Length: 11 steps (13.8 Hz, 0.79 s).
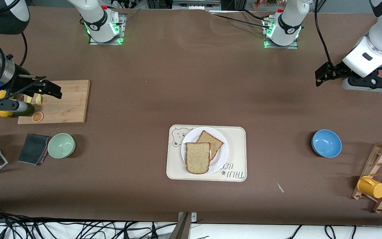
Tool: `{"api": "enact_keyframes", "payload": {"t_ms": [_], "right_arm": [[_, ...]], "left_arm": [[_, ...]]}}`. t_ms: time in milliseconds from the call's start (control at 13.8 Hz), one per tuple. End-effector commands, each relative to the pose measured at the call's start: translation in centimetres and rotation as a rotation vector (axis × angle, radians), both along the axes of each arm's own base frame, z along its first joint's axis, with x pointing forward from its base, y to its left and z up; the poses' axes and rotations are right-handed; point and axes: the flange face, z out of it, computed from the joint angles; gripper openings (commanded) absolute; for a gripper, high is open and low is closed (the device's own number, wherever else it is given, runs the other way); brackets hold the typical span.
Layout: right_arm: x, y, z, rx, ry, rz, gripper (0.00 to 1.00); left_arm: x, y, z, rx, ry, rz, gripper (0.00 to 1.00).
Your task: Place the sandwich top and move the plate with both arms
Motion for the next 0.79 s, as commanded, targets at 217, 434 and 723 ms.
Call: {"api": "enact_keyframes", "payload": {"t_ms": [217, 434, 723], "right_arm": [[0.05, -0.97, -0.02, 0.004, 0.000, 0.007, 1.00], [0.17, -0.95, -0.17, 0.007, -0.001, 0.015, 1.00], [0.23, -0.96, -0.25, 0.005, -0.001, 0.015, 1.00]], "left_arm": [[0.33, -0.66, 0.48, -0.028, 0.010, 0.002, 1.00], [0.33, -0.66, 0.48, -0.028, 0.010, 0.002, 1.00], [0.31, -0.85, 0.48, -0.030, 0.010, -0.001, 1.00]]}}
